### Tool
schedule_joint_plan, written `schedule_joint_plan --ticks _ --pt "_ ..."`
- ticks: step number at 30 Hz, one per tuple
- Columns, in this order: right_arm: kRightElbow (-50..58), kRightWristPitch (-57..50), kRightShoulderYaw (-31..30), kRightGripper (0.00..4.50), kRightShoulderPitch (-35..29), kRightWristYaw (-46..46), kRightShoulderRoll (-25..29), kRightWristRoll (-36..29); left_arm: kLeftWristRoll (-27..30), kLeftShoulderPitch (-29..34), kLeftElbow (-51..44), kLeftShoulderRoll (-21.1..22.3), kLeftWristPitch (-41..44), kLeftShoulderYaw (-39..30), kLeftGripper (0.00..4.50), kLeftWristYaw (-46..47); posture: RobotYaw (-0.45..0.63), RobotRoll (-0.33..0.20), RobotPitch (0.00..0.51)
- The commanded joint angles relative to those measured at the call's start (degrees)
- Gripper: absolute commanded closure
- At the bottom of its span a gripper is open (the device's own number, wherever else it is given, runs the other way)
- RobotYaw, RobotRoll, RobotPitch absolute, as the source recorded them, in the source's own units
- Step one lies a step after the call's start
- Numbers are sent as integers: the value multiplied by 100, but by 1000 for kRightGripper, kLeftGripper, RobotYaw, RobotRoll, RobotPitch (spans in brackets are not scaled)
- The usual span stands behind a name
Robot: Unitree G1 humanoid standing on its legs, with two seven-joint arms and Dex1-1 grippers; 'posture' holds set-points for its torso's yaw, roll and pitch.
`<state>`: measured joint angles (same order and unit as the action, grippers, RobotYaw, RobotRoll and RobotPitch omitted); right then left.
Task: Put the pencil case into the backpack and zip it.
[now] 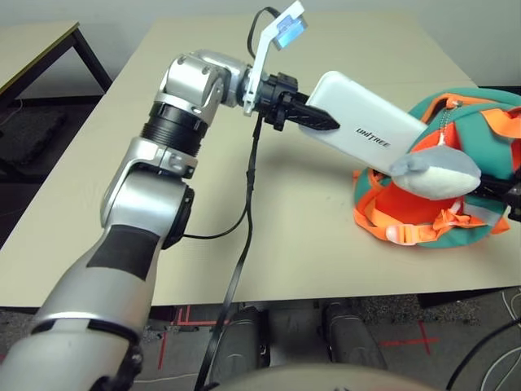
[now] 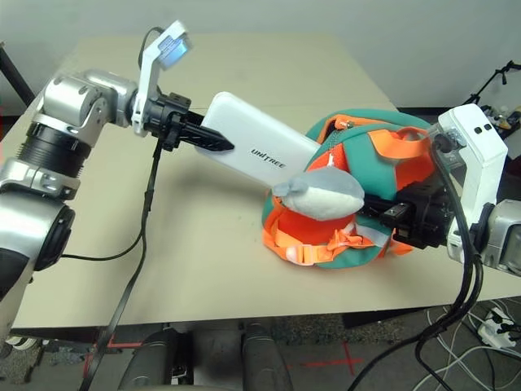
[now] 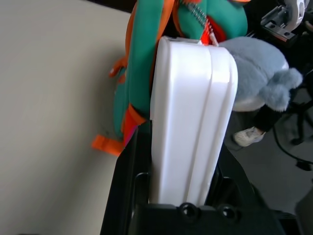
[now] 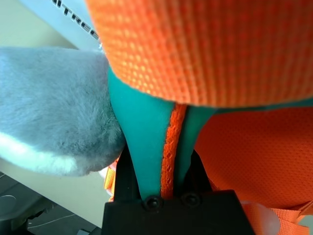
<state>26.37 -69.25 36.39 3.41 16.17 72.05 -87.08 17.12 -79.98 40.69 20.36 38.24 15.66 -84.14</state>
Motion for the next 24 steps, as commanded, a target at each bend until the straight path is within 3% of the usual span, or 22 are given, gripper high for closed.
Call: schedule_joint_plan --ticks 1,24 --pt "69 58 -142 4308 49 1 -71 -3 -212 -224 270 -155 -445 -34 3120 -8 -204 0 109" --pt "92 208 -531 4308 366 -70 -162 -43 -1035 209 838 -886 -1445 171 3120 140 -214 0 104"
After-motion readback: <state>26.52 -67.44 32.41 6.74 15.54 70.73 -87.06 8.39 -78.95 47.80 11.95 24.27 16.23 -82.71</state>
